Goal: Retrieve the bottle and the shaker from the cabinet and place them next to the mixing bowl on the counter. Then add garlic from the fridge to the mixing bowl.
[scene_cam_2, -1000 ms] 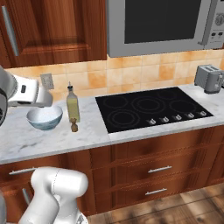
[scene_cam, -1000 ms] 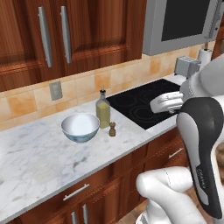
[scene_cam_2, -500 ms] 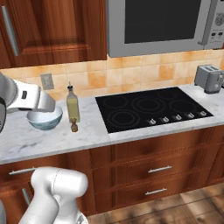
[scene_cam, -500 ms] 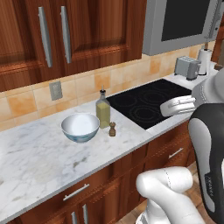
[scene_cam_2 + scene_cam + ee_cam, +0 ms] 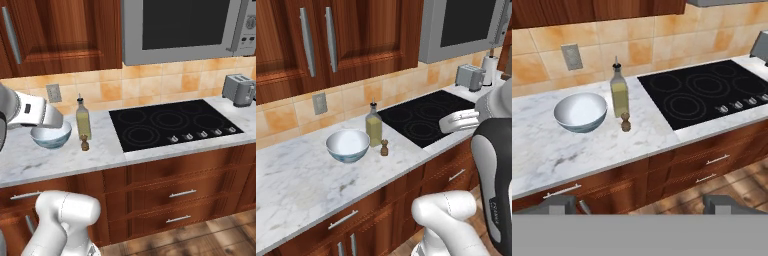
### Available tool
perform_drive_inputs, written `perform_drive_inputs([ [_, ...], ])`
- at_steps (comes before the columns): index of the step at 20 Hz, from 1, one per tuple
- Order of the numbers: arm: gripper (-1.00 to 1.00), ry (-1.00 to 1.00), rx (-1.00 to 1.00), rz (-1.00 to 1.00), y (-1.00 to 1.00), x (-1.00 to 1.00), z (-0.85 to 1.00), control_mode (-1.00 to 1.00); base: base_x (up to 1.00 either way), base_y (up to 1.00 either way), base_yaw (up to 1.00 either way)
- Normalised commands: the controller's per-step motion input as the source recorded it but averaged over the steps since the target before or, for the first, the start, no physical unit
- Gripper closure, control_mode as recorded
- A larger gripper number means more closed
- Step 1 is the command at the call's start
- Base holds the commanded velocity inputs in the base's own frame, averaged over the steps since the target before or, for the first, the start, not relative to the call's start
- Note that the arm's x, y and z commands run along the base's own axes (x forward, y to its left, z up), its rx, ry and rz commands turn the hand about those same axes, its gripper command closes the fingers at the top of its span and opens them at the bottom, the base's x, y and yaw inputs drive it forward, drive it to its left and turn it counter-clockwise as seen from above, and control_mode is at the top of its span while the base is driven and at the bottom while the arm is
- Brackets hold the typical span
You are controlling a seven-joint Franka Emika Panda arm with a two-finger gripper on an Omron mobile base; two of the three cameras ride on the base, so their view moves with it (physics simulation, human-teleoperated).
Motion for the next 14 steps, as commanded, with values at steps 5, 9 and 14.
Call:
perform_drive_inputs([
  [5,-1.0,0.0,0.0,0.0,0.0,0.0,0.0,1.0,-0.59,-0.23,-0.27],
  [9,-1.0,0.0,0.0,0.0,0.0,0.0,0.0,1.0,-0.57,-0.29,-0.68],
  [14,-1.0,0.0,0.0,0.0,0.0,0.0,0.0,1.0,-0.24,-0.57,-0.65],
])
